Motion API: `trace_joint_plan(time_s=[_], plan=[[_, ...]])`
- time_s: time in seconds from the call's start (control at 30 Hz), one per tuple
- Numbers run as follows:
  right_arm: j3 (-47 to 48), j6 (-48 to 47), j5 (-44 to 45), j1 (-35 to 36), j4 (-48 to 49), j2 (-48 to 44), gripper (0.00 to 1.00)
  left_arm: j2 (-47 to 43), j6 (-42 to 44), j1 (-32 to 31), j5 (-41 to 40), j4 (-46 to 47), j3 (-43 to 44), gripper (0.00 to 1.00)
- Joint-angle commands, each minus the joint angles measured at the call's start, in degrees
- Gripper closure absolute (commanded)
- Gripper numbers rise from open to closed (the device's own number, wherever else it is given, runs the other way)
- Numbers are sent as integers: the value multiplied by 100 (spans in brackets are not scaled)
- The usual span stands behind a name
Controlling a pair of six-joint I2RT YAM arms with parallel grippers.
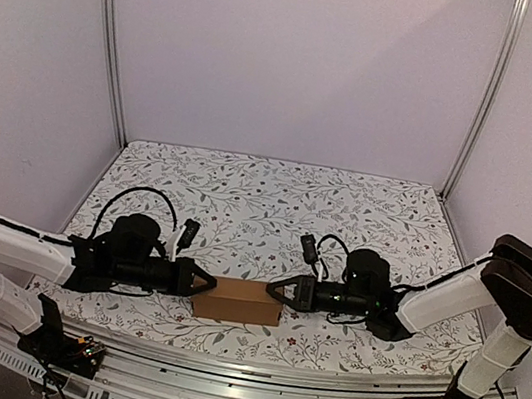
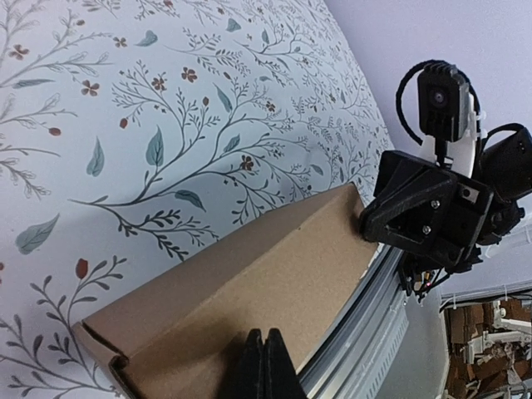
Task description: Fold the paper box
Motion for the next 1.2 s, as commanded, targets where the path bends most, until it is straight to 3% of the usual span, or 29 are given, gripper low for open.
trace_joint_plan(time_s=[0.0,0.47,0.77,0.93,1.17], plan=[[29,-454,310,19,-1859,-401,100,-83,191,40,-141,-842,109,100],[673,-1499,1108,854,-3825,-1698,100,-926,964,96,-793,-2690,1343,97],[860,-1914,2115,1739,-4255,-1228,100,30,1219,344,-1064,-3273,2062,100],[1165,-1895,2722,1806,-4595,-636,100,616,1295,370,-1065,-3313,2273,100],[1451,-1899,3616,1794,-4913,-509,99,1130,1265,383,-922,-3344,2261,100]])
